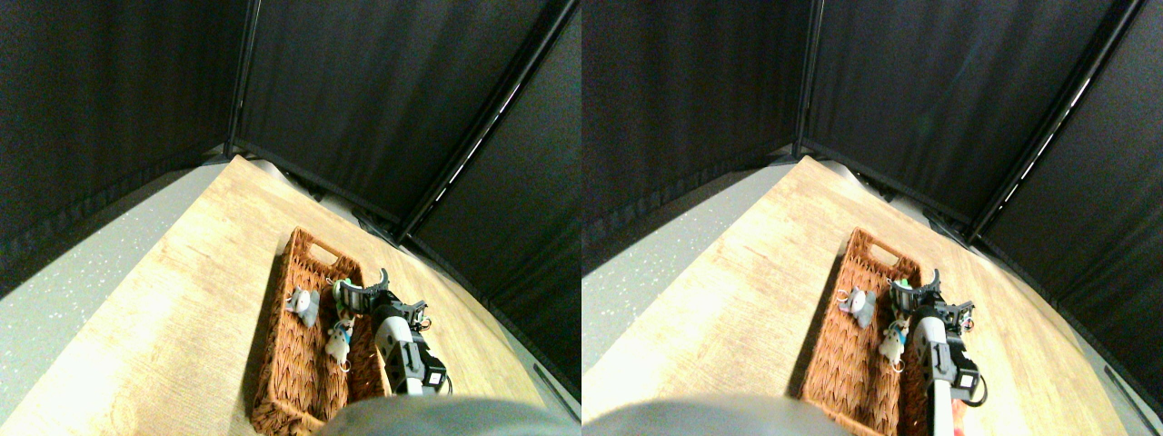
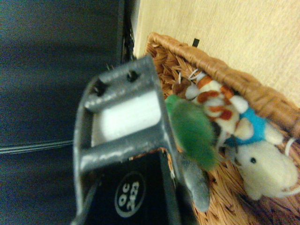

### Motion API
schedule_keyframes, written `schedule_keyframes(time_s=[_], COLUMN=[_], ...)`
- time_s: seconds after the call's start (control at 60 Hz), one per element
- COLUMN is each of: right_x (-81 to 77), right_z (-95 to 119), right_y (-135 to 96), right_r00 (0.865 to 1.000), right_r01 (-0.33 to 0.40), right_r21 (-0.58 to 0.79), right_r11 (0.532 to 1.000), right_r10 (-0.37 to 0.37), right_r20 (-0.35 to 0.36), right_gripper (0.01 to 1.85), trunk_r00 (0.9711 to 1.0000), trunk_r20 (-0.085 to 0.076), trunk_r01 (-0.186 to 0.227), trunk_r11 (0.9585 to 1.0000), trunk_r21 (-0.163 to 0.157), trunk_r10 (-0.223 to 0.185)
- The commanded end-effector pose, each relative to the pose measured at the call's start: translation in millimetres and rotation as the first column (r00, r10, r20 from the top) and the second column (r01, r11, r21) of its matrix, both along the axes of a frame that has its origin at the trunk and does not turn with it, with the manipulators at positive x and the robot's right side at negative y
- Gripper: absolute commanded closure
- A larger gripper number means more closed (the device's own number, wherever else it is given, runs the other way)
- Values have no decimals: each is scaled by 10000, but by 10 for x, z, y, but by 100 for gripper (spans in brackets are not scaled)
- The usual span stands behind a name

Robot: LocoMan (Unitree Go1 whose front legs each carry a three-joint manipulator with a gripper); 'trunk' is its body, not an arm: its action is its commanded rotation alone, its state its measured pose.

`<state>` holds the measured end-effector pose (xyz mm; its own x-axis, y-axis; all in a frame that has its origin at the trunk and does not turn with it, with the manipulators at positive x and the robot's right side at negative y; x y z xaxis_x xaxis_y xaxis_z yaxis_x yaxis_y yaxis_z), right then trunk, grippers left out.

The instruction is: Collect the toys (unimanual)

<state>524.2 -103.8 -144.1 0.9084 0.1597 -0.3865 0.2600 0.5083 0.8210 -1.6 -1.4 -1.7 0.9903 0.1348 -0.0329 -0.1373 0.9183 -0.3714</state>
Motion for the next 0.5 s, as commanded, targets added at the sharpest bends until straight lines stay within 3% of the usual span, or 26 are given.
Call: schedule_keyframes(time_s=[0.017,0.083,0.2,0.267,0.333,0.367,0.5], right_x=[23,24,37,35,36,22,-82], right_z=[105,113,179,252,303,335,429], right_y=[-31,-99,-290,-505,-687,-789,-1070], right_r00=[9971,9946,9871,9727,9625,9510,9206], right_r01=[-68,114,508,1065,1560,1927,2852], right_r21=[164,-30,-30,183,196,224,-154], right_r11=[9998,9999,9987,9941,9876,9810,9583], right_r10=[55,-110,-498,-1079,-1564,-1923,-2695], right_r20=[756,1032,1525,2057,2218,2420,2827], right_gripper=[61,60,74,90,93,98,96], trunk_r00=[9999,9998,9993,9983,9972,9966,9928], trunk_r20=[-143,-186,-212,-241,-282,-306,-391], trunk_r01=[-10,88,328,549,719,797,1178], trunk_r11=[10000,9997,9982,9957,9932,9917,9838], trunk_r21=[84,217,512,742,915,1007,1351], trunk_r10=[11,-84,-317,-533,-695,-770,-1135])
